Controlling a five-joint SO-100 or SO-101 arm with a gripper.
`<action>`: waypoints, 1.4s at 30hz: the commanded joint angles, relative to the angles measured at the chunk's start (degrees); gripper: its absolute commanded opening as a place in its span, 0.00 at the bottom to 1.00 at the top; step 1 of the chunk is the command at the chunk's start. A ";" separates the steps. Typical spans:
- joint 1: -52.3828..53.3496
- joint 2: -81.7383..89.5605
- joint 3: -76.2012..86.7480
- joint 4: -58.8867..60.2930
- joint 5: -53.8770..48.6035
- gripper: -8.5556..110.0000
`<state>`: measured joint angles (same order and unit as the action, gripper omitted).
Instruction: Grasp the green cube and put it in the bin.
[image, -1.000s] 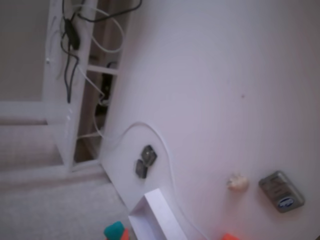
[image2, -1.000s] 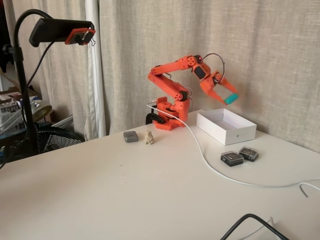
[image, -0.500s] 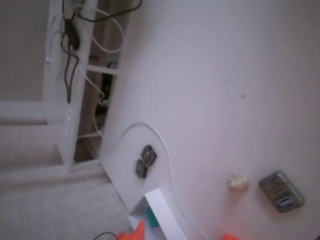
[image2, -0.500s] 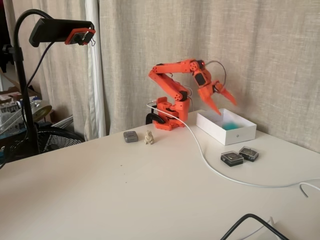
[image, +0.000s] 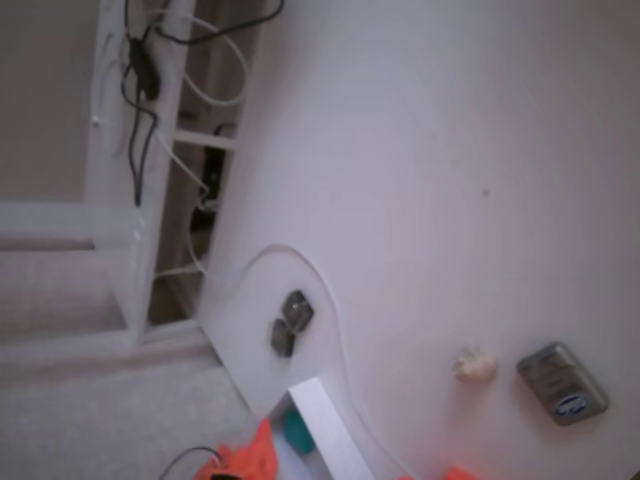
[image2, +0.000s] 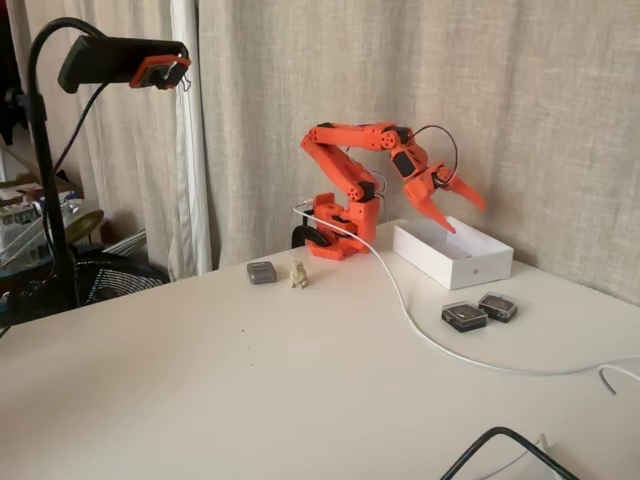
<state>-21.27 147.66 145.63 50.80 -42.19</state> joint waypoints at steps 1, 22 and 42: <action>1.32 7.91 3.96 -6.42 0.44 0.31; 18.19 41.92 25.14 0.09 21.45 0.21; 19.95 41.92 23.20 25.75 21.62 0.00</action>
<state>-1.67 188.96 170.77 76.38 -20.48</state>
